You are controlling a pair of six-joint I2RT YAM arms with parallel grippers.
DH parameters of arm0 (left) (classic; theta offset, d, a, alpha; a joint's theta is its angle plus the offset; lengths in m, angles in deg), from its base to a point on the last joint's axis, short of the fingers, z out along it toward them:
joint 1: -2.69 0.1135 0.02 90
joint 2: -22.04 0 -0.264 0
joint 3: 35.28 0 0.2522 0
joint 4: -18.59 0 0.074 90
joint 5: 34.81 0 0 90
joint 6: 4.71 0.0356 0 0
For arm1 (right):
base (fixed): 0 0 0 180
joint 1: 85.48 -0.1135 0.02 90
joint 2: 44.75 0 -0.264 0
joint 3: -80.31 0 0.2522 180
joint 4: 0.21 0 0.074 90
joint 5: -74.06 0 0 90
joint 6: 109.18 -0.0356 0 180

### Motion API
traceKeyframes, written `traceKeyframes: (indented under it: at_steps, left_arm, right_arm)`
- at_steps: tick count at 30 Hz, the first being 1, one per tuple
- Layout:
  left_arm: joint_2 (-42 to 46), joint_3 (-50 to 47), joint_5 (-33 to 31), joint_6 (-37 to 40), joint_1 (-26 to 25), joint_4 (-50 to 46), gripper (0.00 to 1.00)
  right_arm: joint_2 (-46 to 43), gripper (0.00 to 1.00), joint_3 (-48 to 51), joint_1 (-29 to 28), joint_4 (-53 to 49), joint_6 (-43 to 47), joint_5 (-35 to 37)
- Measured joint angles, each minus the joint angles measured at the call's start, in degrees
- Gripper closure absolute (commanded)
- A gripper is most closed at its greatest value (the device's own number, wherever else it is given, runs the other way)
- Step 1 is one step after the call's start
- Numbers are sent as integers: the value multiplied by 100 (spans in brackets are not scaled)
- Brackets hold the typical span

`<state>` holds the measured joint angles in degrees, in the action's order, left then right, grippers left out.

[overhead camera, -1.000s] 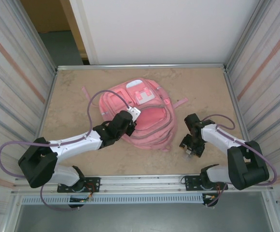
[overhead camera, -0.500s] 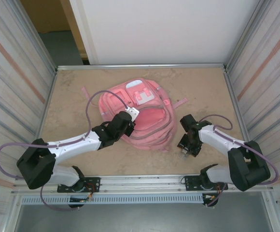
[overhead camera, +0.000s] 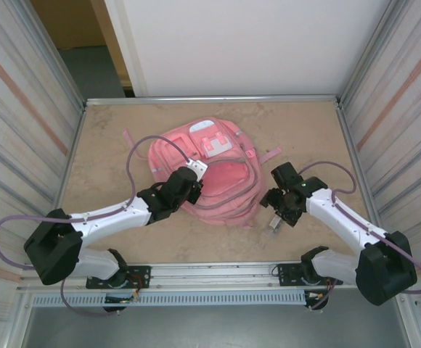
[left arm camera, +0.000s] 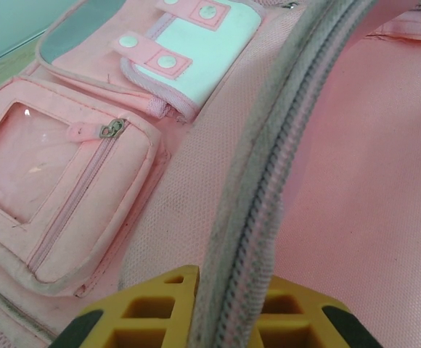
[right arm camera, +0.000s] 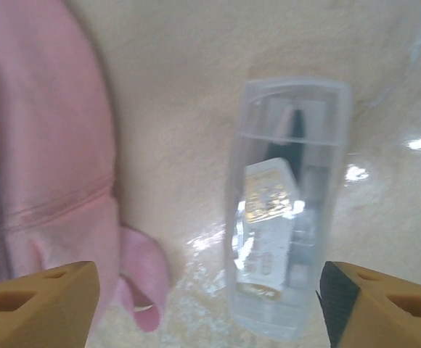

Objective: Pack the student bag

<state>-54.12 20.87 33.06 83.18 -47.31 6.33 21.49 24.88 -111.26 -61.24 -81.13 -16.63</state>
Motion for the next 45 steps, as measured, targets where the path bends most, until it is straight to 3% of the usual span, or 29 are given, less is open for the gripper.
traceKeyframes:
  at_steps: [2, 6, 14, 16, 24, 31, 38, 42, 45]
  left_arm:
    - [0, 0, 4, -44, 0, 0, 85]
    - [0, 0, 22, -120, 0, -2, 84]
    - [0, 0, 66, -181, 0, -20, 84]
    - [0, 0, 66, -203, 0, -22, 84]
    - [7, -9, 129, -339, 0, -26, 84]
    - [114, 4, 584, -496, 0, -44, 83]
    - [81, 144, 1274, -850, 0, 188, 84]
    - [-39, 155, 1572, -1224, 0, 455, 86]
    - [-79, 155, 1679, -1453, 0, 590, 86]
  right_arm:
    - [81, 8, 96, 37, -68, -63, 90]
    - [363, 13, 647, 68, 160, -109, -37]
    - [614, 48, 828, 28, 267, -214, -44]
    - [544, 53, 850, 28, 278, -240, -33]
    - [-251, 51, 745, 17, 310, -411, -116]
    - [-544, 50, -404, -271, 153, -951, -535]
    - [140, 48, -1427, -1038, 1062, -1674, -968]
    - [656, 48, -1609, -1204, 1685, -1978, -990]
    - [1102, 34, -1631, -1147, 1928, -2090, -970]
